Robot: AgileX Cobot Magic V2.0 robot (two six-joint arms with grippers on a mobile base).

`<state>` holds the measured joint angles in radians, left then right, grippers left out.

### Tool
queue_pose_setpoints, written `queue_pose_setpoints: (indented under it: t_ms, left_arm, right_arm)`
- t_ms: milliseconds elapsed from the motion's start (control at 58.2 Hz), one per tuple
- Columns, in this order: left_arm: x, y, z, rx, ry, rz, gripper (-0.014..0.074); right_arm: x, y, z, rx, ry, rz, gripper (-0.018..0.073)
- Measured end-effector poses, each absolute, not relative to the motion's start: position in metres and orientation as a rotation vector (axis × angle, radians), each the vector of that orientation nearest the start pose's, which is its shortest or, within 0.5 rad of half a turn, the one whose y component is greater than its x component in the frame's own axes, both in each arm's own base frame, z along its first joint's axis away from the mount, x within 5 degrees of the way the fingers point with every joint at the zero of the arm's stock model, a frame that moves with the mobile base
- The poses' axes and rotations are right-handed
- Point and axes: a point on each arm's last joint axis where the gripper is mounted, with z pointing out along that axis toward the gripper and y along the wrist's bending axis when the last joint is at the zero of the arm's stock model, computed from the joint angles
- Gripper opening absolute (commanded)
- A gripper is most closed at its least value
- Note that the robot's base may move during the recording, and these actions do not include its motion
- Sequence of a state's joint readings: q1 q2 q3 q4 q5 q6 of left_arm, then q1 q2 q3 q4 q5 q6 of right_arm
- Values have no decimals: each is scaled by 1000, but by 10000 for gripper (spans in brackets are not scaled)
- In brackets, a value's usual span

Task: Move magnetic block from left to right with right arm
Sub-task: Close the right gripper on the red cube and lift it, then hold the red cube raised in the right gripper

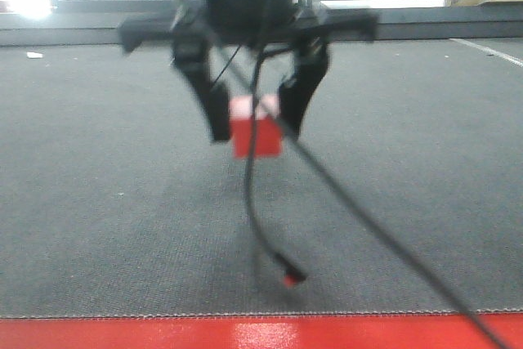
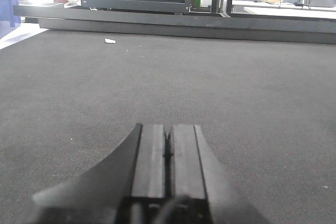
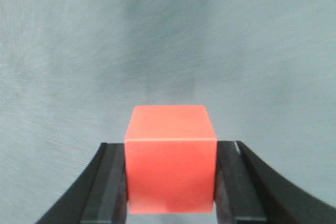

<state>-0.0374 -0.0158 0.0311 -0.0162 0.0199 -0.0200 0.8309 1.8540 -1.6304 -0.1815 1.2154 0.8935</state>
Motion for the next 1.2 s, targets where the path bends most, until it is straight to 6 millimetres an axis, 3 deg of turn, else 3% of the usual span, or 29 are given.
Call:
queue_pose_setpoints:
  t_ms: [258,532,687,910,1202]
  left_arm:
    - [56,-2,202,1,1519,-59,-117]
    - [56,-2,202,1,1519,-59,-117]
    - [56,-2,202,1,1519,-59,-117]
    - [56,-2,202,1,1519,-59,-117]
    - [56,-2,202,1,1519,-59,-117]
  right_arm:
    - [248,203,312,-1,2812,86,286]
    - [214,100,313,44,2670,100,286]
    - [191,59,315,-26,2541,127,286]
    - [162,27,308,-126,2278,127,286]
    - [129,16,295,-129,2000,87,286]
